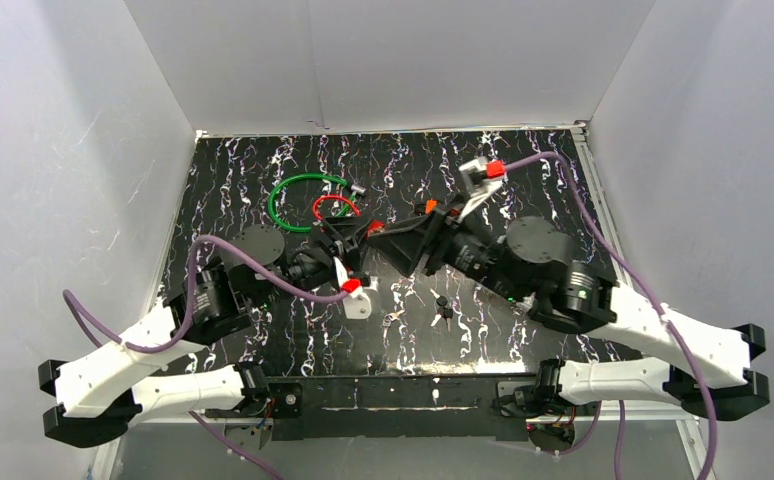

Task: Unlock with the key
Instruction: Unlock the lock.

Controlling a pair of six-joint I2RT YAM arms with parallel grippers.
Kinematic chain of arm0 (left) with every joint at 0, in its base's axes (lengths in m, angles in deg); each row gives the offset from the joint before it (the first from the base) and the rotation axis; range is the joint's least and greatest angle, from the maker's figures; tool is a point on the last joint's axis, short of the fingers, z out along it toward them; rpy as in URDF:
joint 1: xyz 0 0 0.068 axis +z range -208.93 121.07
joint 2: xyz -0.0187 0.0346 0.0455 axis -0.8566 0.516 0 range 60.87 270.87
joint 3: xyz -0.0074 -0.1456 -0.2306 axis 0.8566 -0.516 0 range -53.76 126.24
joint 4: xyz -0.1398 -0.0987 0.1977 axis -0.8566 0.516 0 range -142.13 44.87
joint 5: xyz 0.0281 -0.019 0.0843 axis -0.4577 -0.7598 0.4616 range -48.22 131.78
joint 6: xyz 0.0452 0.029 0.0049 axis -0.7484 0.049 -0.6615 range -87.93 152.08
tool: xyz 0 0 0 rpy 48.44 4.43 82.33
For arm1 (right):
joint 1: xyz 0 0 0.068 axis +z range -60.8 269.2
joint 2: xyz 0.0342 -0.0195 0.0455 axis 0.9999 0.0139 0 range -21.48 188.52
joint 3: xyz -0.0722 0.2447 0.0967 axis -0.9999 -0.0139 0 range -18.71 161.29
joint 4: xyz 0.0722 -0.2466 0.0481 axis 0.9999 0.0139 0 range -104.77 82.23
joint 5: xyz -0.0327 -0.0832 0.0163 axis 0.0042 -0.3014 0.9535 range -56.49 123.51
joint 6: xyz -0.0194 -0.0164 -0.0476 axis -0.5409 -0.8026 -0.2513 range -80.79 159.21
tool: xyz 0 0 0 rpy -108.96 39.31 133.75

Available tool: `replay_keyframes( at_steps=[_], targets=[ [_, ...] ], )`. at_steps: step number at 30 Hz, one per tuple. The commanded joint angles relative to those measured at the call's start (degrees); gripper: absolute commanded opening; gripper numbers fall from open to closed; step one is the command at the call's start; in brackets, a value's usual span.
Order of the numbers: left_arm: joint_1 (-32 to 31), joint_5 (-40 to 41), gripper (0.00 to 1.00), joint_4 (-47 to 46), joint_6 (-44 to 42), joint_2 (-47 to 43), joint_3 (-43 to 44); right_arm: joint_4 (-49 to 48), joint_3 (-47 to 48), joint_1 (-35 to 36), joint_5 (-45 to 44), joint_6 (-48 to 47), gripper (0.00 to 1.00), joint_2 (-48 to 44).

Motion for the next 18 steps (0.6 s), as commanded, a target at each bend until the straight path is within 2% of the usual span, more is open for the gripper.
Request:
replay_keyframes(
  at_steps=[1,8,12,18],
  targets=[
    [-0.5,-2.59,0.0,-1.14,15.68,0.02,7.96,-1.84,0.81,-0.22,-3.35,-5.63,0.73,-7.89],
    [0.93,-14.35,0.0,8.36,41.73,5.21,23.07,-0.23,-2.95,-0.19,-3.65,-16.14,0.72,-15.86],
    [3.35,-21.62,0.0,12.61,55.03,9.17,30.79,-0.32,-4.42,-0.18,3.98,-25.69,0.66,-14.72],
    [12.26,-34.81,0.0,10.76,72.82,11.92,34.39,-6.86,-4.6,-0.12,16.27,-31.94,0.68,-12.31]
  ],
)
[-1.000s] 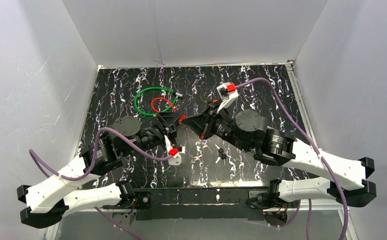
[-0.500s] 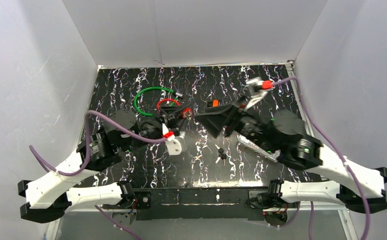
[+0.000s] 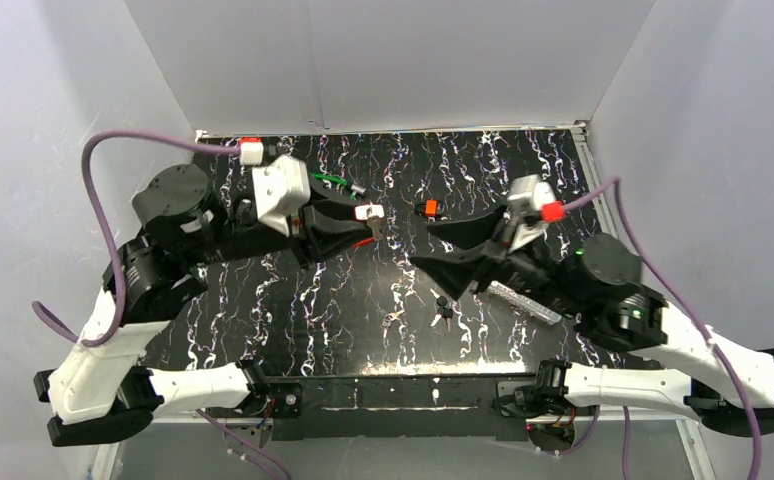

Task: Unlock with the key
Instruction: Unlock the lock.

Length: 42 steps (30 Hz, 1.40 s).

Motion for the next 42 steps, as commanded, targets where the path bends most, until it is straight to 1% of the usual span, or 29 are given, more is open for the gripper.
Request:
replay_keyframes(
  at_steps=[1,4,9,12,14,15,17,18,19,21,22,27,30,38,42],
  targets=[
    [6.75,-13.12,0.0,-0.63,18.57,2.15,2.46,-6.13,0.82,-0.06,11.0,-8.07,0.68,2.38],
    [8.98,-15.73,0.0,-2.07,21.37,2.62,2.46,-9.31,1.74,0.04,15.64,-8.87,0.7,4.0],
    [9.85,-17.15,0.0,-3.7,22.64,2.3,1.27,-11.66,3.01,0.03,15.67,-9.43,0.69,7.09],
    [10.04,-17.72,0.0,-4.22,23.5,2.08,0.88,-14.58,2.66,0.03,14.28,-9.64,0.63,8.26],
    [10.38,-17.83,0.0,-4.36,24.2,1.86,0.82,-15.86,2.61,0.04,13.57,-9.93,0.57,9.02],
    [10.47,-18.0,0.0,-4.45,24.42,1.78,0.79,-16.37,2.69,0.03,13.53,-9.96,0.54,9.5],
    [10.71,-18.27,0.0,-4.44,24.64,1.46,0.69,-17.01,3.16,0.03,13.49,-9.99,0.43,10.33],
    [10.72,-18.18,0.0,-4.42,24.79,1.38,0.54,-17.49,3.37,0.03,13.47,-9.92,0.35,10.71],
    [10.78,-18.11,0.0,-4.46,24.92,1.27,0.34,-18.09,3.55,0.03,13.52,-9.73,0.24,11.09],
    [11.0,-17.92,0.0,-4.7,25.28,0.97,-0.13,-19.05,4.16,0.03,13.5,-9.47,0.08,12.1],
    [11.04,-17.69,0.0,-4.85,25.51,0.83,-0.28,-19.34,4.47,0.07,13.49,-9.26,0.01,12.45],
    [11.28,-16.98,0.11,-5.2,25.54,0.6,0.12,-21.2,3.44,0.05,13.3,-7.45,0.01,12.65],
    [11.42,-17.33,0.22,-5.45,25.2,0.44,0.19,-21.79,2.78,0.05,11.18,-7.07,0.01,12.34],
    [11.54,-18.79,0.42,-5.72,25.42,0.75,1.1,-21.87,2.62,0.03,8.96,-7.05,0.01,11.63],
    [11.66,-19.27,0.43,-6.07,25.61,1.0,1.5,-21.39,2.82,0.03,8.42,-6.93,0.01,11.62]
  ],
)
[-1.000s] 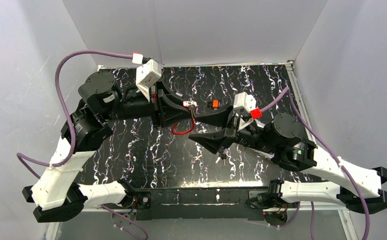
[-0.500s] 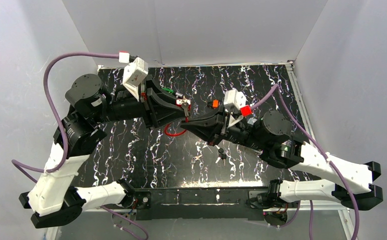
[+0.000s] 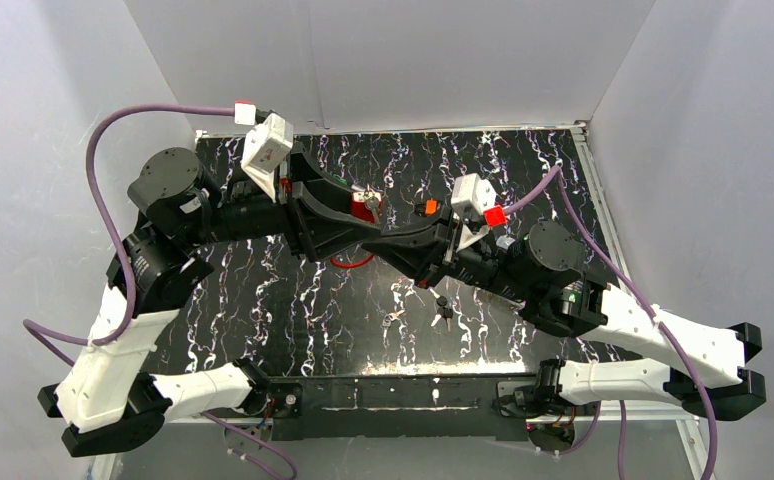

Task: Unlock with the key
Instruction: Unlock the lock.

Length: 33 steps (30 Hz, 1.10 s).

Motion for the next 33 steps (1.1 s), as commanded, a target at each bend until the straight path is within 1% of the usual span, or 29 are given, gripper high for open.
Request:
replay_keyframes(
  at_steps=[1,6,13,15,18,21,24,33],
  targets=[
    [0.23,-2.53,0.43,-1.26,0.8,-0.28,1.75,-4.97,1.43,-0.15,-3.43,0.45,0.01,-1.18],
    [0.32,-1.94,0.43,-1.85,0.87,-0.22,1.86,-4.53,1.67,-0.15,-3.32,0.62,0.01,-1.15],
    [0.67,2.1,0.42,-2.89,-1.37,-0.53,2.77,-3.8,1.56,-0.15,-3.14,1.38,0.01,-1.02],
    [0.82,2.44,0.35,-3.1,-1.84,-0.35,3.42,-3.65,1.56,-0.15,-3.15,1.52,0.01,-0.9],
    [1.09,1.79,0.2,-3.28,-1.72,-0.42,3.5,-3.22,1.86,-0.19,-3.07,1.79,0.01,-0.85],
    [1.23,0.96,0.08,-3.27,-1.66,-0.6,2.64,-3.14,2.02,-0.13,-2.93,2.03,0.01,-0.82],
    [1.37,0.72,0.0,-3.87,-1.34,-0.81,2.11,-2.73,2.16,-0.14,-2.78,2.21,0.01,-0.78],
    [2.36,0.27,0.0,-6.12,0.81,-1.24,1.19,-3.12,0.55,-0.15,-2.43,3.36,0.01,-0.58]
  ],
)
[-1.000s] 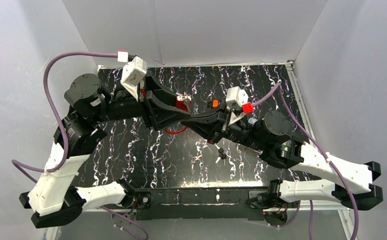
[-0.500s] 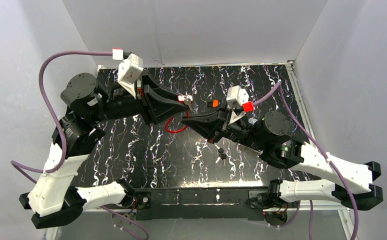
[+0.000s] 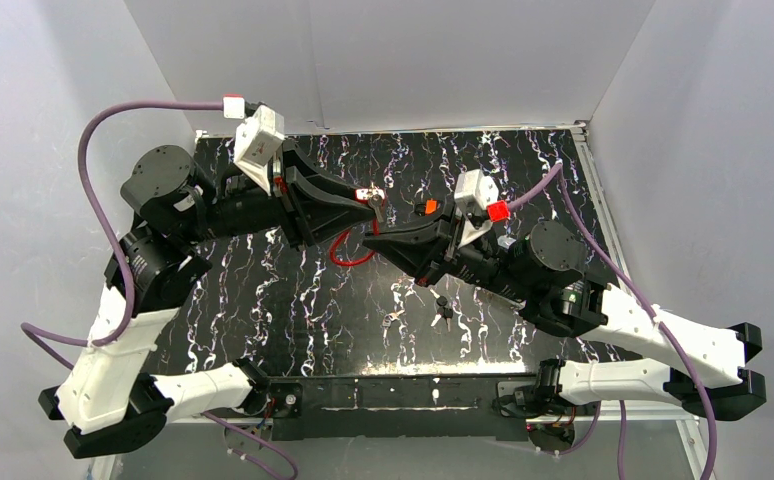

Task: Unlock with the key
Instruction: Unlock the lock.

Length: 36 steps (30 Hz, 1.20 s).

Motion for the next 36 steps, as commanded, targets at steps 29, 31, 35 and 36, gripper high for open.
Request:
replay_keyframes(
  at_steps=[29,31,35,36],
  targets=[
    [5.3,-3.47,0.0,-10.22,5.5,-2.04,0.01,1.78,-7.09,0.96,-3.16,7.22,0.3,-1.59],
    [5.34,-3.47,0.0,-10.11,5.36,-2.25,-0.73,1.31,-4.74,0.93,-4.8,4.46,0.38,-1.94],
    [5.38,-3.94,0.0,-9.83,5.29,-2.12,-0.84,1.86,-0.4,0.64,-5.3,1.52,0.43,-0.3],
    [5.36,-3.98,0.0,-9.81,5.26,-2.11,-0.9,1.75,0.17,0.59,-5.05,1.13,0.43,-0.02]
  ],
)
